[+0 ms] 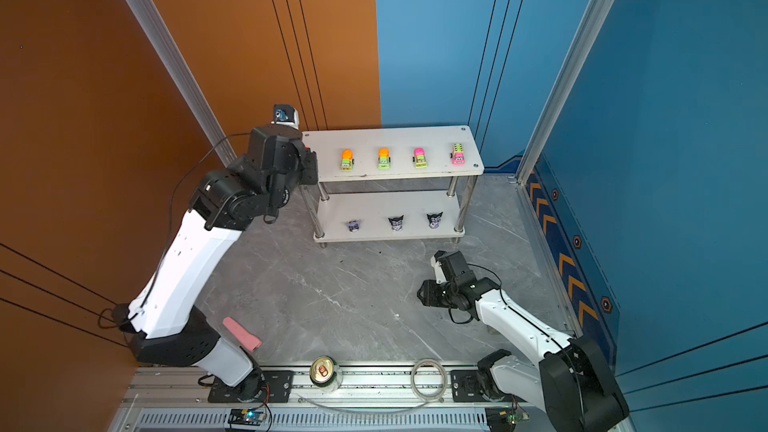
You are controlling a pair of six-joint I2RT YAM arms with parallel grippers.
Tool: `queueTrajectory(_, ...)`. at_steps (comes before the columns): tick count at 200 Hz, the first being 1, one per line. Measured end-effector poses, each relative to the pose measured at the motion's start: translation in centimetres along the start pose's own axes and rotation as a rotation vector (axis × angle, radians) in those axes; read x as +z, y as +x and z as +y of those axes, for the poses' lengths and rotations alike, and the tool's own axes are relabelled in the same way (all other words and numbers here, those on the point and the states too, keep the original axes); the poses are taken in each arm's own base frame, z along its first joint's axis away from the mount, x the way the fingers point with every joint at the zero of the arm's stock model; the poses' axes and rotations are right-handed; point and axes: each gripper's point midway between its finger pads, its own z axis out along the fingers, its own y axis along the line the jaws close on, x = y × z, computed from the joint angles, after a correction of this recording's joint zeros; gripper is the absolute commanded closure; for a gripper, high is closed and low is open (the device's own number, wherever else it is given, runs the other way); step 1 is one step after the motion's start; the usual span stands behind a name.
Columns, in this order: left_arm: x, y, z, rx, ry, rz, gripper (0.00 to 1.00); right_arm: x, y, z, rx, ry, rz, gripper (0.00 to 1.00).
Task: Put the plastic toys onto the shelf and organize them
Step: 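Lift the orange car with the left gripper up over the shelf top, then lower the orange car onto the shelf top beside the orange-dome car, open left gripper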
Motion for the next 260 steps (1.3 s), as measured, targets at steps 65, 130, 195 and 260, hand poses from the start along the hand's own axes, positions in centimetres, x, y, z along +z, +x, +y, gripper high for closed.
queueTrajectory(65, 7.7, 3.8, -1.2, 0.0, 0.044, 0.174, 0.77, -0.2, -0.1, 0.1, -0.004, -0.007, -0.012, 0.52)
queueTrajectory(130, 9.0, 5.2, -1.0, -0.037, 0.06, 0.239, 0.77, -0.2, -0.2, 0.2, -0.006, -0.01, -0.018, 0.52)
queueTrajectory(195, 9.3, 5.4, -0.4, -0.06, 0.053, 0.254, 0.74, 0.2, -0.1, 0.0, -0.002, -0.006, -0.009, 0.51)
queueTrajectory(260, 9.9, 6.0, -0.1, -0.07, 0.047, 0.277, 0.58, 0.3, 0.0, -0.1, -0.001, -0.005, -0.007, 0.49)
